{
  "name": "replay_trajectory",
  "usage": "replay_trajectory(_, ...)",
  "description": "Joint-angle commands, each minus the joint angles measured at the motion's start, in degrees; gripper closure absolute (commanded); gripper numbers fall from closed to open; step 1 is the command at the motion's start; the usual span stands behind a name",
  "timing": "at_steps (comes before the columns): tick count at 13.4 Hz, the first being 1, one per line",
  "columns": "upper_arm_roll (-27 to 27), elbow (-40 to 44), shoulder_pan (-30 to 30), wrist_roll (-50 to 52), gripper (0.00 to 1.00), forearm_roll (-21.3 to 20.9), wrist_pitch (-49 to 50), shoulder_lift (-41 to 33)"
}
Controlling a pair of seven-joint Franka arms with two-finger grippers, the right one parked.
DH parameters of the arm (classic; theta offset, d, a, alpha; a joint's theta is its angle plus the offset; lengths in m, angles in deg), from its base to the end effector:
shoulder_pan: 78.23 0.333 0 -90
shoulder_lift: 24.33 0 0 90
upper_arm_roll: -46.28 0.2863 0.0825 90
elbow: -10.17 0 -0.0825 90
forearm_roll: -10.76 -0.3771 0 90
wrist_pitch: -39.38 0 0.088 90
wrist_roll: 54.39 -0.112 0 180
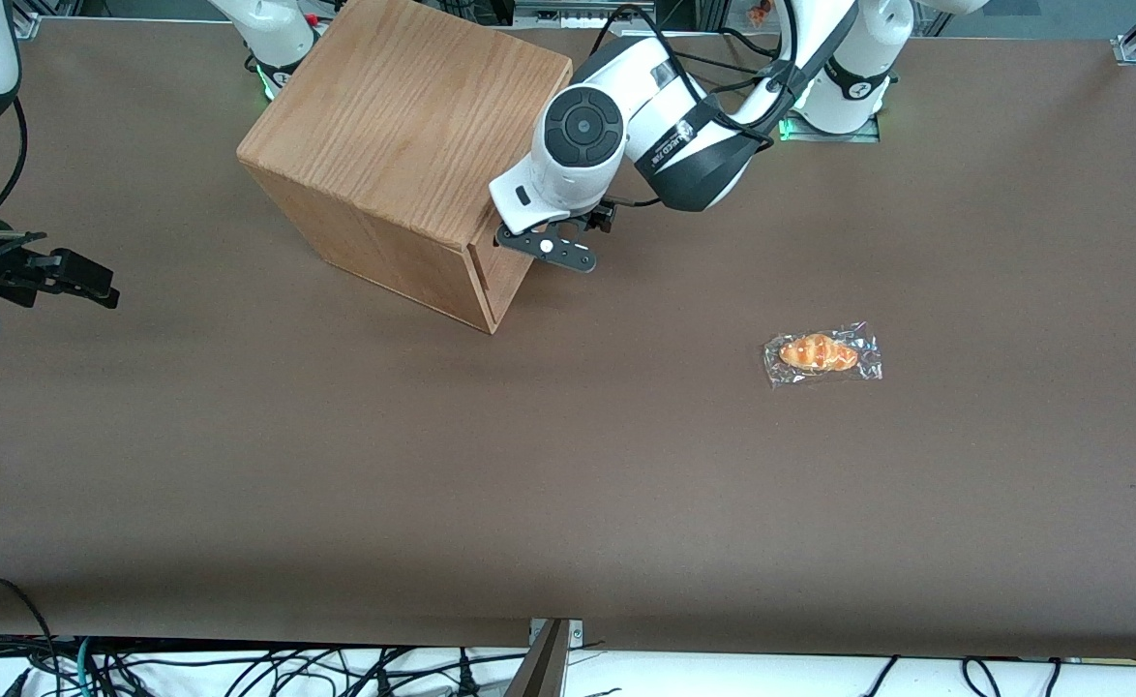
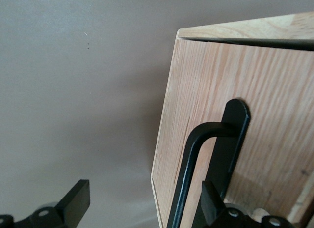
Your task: Open top drawer with left arm
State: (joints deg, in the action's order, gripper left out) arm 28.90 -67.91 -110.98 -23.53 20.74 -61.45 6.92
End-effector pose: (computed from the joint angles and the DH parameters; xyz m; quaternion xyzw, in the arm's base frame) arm 0.4457 -0.5035 0.3813 0.9764 -0.1279 -0.1525 0.0835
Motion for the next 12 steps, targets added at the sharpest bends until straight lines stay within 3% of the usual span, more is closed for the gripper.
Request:
replay_trajectory(1, 0.41, -0.57, -0.47, 0.09, 0.0, 1.53, -1.21, -0.14)
replay_trajectory(12, 0.41, -1.89, -1.62, 0.09, 0.0, 1.35, -3.5, 0.56)
